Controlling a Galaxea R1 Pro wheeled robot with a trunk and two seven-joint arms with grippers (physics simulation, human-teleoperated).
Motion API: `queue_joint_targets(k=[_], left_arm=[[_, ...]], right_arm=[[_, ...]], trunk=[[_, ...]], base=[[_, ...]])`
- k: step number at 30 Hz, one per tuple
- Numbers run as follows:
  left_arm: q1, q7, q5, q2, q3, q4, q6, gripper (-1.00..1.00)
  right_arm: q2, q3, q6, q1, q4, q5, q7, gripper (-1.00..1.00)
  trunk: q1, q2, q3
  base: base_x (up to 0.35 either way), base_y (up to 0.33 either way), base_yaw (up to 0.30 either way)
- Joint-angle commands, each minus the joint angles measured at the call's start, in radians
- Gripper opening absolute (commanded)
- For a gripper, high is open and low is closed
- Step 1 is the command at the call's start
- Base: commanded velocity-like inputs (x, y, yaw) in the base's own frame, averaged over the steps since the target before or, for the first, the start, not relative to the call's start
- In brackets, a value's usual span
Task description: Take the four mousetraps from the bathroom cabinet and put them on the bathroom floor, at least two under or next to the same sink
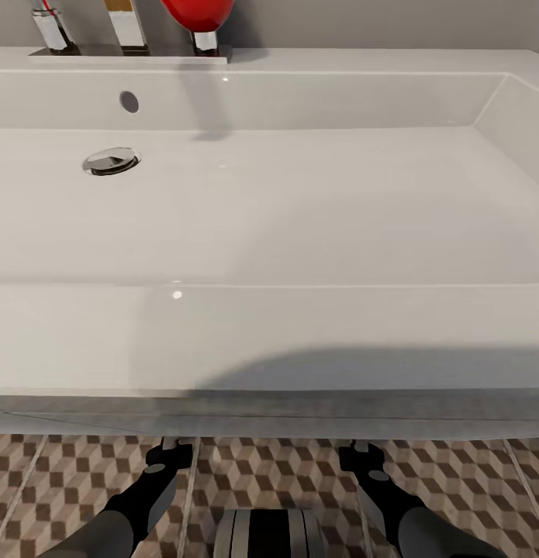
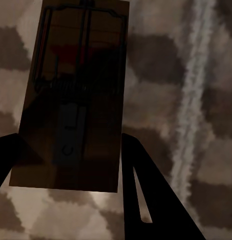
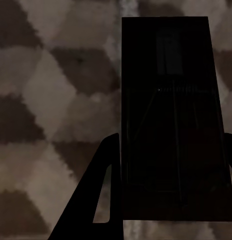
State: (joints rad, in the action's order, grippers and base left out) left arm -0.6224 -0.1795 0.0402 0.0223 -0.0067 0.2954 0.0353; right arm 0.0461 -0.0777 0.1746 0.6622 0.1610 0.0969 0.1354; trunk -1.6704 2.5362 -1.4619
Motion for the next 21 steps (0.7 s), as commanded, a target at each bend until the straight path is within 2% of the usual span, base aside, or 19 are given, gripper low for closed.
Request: queue_joint_targets(k=[1, 18, 19, 21], left_arm=[[0.000, -0.003, 0.002, 0.000, -0.001, -0.001, 0.003, -1.00], [0.000, -0.003, 0.002, -0.001, -0.001, 0.001, 0.003, -1.00], [0.000, -0.003, 0.001, -0.001, -0.001, 0.001, 0.003, -1.00], [0.000, -0.003, 0.002, -0.001, -0.001, 0.001, 0.003, -1.00]], right_arm=[[0.001, -0.008, 0.003, 0.000, -0.001, 0.009, 0.001, -1.00], [0.000, -0.008, 0.003, 0.000, -0.001, 0.009, 0.001, -1.00], [0.000, -0.008, 0.003, 0.000, -0.001, 0.009, 0.001, 1.00], [0.000, -0.008, 0.003, 0.000, -0.001, 0.009, 0.001, 1.00]], trunk=[[0.000, 0.000, -0.001], [0.000, 0.000, -0.001], [0.000, 0.000, -0.001], [0.000, 0.000, -0.001]], base=[[0.000, 0.000, 0.000], [0.000, 0.000, 0.000], [0.000, 0.000, 0.000], [0.000, 0.000, 0.000]])
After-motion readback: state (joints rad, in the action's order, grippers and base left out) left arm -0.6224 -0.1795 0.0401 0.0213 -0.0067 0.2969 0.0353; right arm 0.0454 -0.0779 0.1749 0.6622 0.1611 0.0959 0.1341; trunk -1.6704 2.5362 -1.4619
